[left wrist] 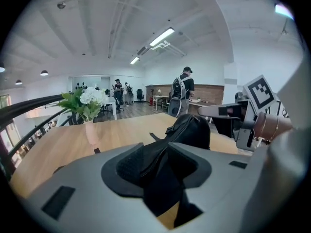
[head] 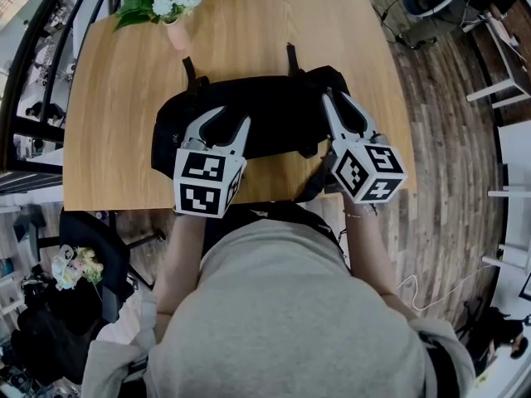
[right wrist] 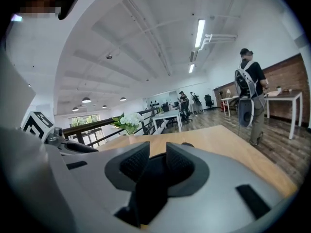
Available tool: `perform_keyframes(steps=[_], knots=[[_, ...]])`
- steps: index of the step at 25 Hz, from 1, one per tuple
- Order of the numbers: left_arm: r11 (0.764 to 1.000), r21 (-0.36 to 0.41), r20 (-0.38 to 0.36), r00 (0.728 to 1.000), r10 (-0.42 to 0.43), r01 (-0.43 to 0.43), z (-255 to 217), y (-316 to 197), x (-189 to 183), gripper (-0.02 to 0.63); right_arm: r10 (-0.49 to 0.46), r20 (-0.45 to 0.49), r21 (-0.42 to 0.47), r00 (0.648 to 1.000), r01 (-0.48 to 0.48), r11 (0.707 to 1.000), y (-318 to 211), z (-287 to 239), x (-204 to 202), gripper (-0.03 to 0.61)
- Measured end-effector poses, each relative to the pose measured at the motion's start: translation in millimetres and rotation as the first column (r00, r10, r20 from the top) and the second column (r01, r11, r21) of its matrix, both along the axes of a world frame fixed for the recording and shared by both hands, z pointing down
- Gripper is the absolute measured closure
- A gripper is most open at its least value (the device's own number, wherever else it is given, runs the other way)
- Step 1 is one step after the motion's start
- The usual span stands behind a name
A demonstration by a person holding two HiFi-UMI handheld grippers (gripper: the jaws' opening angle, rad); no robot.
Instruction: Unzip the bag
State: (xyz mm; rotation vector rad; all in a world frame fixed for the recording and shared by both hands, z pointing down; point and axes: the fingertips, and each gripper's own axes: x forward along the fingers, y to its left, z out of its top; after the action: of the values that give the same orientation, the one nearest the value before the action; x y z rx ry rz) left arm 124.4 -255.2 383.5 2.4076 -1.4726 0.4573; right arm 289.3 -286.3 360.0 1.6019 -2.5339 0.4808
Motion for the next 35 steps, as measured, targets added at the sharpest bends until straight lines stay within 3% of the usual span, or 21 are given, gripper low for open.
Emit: perform_keyframes(steps=[4,9,14,19,23,27,35], knots=[[0.999,-0.005,-0.084,0.995,-0.049,0.048,-7,5,-9,0.465,-0.077,0.019,0.004,0.997,0.077,0.997,10,-3,-22,0.468],[0.995,-0.02,-0.219,0.97,-0.104,0.102,-12,15,-12,0.471,-0.191,0.023,-0.01,0.981,0.191,0.982,25,0,-55,0.468],[0.994,-0.028,-0.278,0.954,-0.111,0.107,-12,23,-8,0.508,-0.291,0.03,-0.024,0.956,0.291,0.956,40,4,-82,0.468],[0.994,-0.031,-0.268,0.958,-0.105,0.101,-10,32,-7,0.557,-0.36,0.012,-0.029,0.933,0.36,0.932,52,8,-98,0.478],[0.994,-0.06,-0.227,0.968,-0.107,0.096,0,37,-5,0.572,-0.4,0.016,-0.042,0.916,0.4,0.915,62,13,-106,0.571],[0.995,-0.07,-0.214,0.972,-0.091,0.078,4,42,-2,0.578,-0.438,0.035,-0.052,0.898,0.44,0.897,69,16,-112,0.572],[0.995,-0.076,-0.207,0.975,-0.077,0.062,8,47,3,0.584,-0.484,-0.016,-0.071,0.875,0.482,0.873,72,21,-112,0.572]])
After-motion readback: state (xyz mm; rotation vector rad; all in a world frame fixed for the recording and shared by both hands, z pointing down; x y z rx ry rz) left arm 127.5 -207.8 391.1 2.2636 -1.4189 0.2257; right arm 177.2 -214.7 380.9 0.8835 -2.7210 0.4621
